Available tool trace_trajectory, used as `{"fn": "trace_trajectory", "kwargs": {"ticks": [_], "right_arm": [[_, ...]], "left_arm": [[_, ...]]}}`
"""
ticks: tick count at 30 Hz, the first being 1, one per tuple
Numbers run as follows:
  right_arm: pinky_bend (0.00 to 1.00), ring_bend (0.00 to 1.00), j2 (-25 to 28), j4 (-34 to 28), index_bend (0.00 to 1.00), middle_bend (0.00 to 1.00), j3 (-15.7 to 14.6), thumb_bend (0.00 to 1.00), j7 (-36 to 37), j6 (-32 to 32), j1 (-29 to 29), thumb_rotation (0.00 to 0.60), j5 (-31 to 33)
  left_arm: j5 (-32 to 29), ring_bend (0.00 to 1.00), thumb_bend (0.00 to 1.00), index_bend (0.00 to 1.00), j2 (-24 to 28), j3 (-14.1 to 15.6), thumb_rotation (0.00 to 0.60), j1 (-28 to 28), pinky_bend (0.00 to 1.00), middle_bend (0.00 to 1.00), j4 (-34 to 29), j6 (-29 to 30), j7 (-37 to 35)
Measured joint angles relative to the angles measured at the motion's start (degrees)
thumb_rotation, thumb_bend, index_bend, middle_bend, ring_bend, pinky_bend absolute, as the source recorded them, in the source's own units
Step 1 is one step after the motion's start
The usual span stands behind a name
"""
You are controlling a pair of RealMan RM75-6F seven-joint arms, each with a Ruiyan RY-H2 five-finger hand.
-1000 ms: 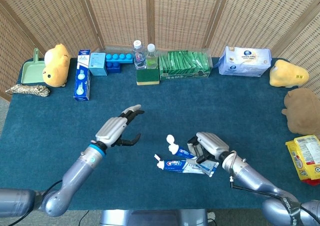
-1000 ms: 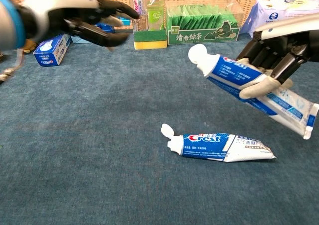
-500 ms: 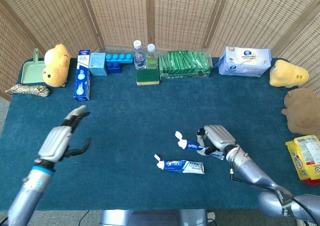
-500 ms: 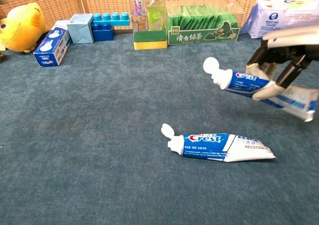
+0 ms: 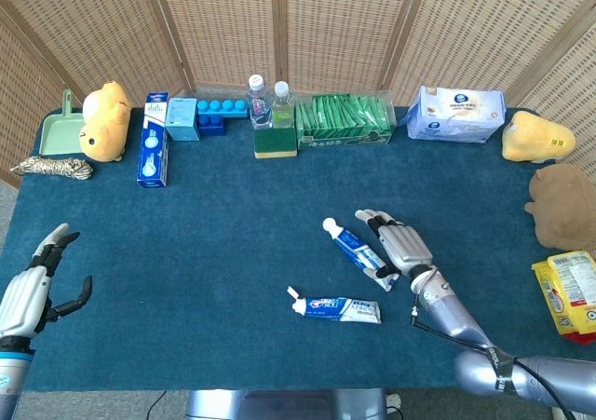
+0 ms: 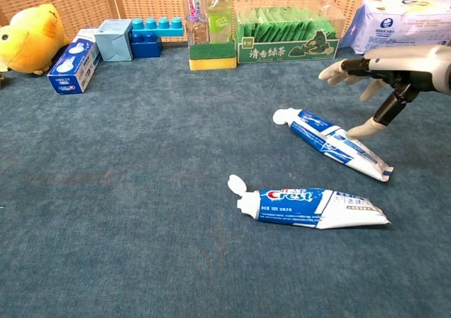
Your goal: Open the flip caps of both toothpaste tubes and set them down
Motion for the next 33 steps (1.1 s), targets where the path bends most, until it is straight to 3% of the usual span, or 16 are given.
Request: {"fn": "trace_trajectory", "kwargs": {"ticks": [8,16,20,25,30,33], "right_arm": [[0.19,0.00,-0.06,-0.42,0.08,0.04,0.32,0.24,4.57,8.25,-5.93,0.600,-6.12],[0.17,0.04,-0.27,0.95,0.22,0.13,-1.52,0.31,10.32,21.57,-15.11,0.600,-18.81],[0.17,0.05,-0.94,2.73,0.22,0.14,-3.25,0.31,9.72,29.40,-20.44,0.600,-23.71],[0.17,0.05,-0.94,2.48,0.23,0.14,-5.82,0.31,5.63,33.91,-25.59,0.600,-26.66],[0.16,0.05,-0.36,1.85,0.26,0.14,-8.02,0.31,7.45,37.35,-30.51,0.600,-30.56],[0.16,0.05,0.32,1.64,0.26,0.14,-9.50,0.31,8.48,38.40,-32.99,0.600,-32.83]], "left_arm": [[-0.65,0.00,0.43,0.11,-2.79,-0.91,0.419,2.05,0.12,0.00,3.47,0.37,4.64],[3.12,0.00,0.43,0.14,-5.10,0.10,0.458,5.03,0.09,0.03,6.22,2.84,8.29],[6.12,0.00,0.43,0.17,-6.61,0.19,0.459,7.52,0.09,0.06,7.46,7.27,10.69],[10.48,0.00,0.43,0.19,-7.87,1.04,0.475,11.06,0.09,0.08,7.81,11.50,12.60],[13.43,0.03,0.43,0.21,-8.30,2.15,0.569,13.92,0.09,0.12,7.88,13.47,12.82],[14.65,0.03,0.43,0.21,-8.61,2.51,0.580,15.39,0.09,0.11,8.00,14.51,13.00]]}}
